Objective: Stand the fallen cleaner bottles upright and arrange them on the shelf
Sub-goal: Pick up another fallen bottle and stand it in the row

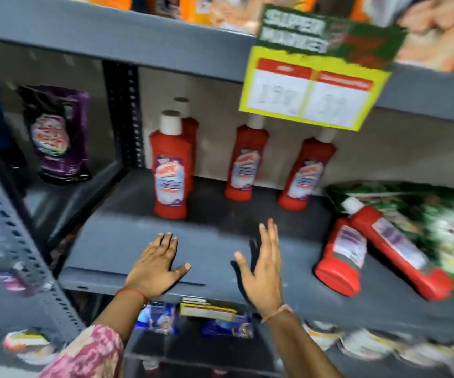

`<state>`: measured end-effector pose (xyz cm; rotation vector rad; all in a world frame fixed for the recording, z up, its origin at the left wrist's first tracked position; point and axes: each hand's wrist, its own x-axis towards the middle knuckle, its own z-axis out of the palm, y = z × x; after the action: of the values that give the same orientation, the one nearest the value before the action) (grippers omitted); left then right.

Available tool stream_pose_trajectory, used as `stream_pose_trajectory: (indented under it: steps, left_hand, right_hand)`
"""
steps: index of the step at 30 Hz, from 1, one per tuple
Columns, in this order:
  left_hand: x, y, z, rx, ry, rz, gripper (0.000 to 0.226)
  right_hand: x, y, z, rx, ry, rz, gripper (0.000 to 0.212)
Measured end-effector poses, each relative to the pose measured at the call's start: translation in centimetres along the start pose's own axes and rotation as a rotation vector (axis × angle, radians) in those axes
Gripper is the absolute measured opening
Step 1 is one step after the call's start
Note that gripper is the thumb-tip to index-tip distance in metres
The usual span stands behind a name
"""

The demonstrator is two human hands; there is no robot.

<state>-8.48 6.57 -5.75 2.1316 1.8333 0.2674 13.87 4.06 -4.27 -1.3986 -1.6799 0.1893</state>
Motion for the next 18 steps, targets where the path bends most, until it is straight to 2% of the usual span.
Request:
stream_pose_trajectory:
  steps: [4,8,11,14,18]
  left_hand:
    - [1.2,8.3,2.6,-0.054,-0.057,0.139,0.074]
    - [2.0,15.5,5.4,-0.026,-0.098,0.259,0.072]
    - [2.5,18.4,6.6,-0.012,-0.098,0.271,0.073]
    - [2.7,19.1,7.1,0.006,-0.077,0.257,0.074]
    - [2.7,18.9,7.4,0.025,-0.059,0.246,0.073]
  right_hand:
    - [0.2,3.6,-7.2,-0.233,0.139,-0.019,0.061]
    - [0.3,8.4,-13.3,-0.405,0.172,0.131,0.055]
    - [0.9,11.9,-17.1,-0.502,0.124,0.231,0.053]
    - [2.2,15.3,-20.7,-0.594,0.001,0.365,0.052]
    - [4.7,18.0,-23.9,-0.515,-0.019,0.464,0.054]
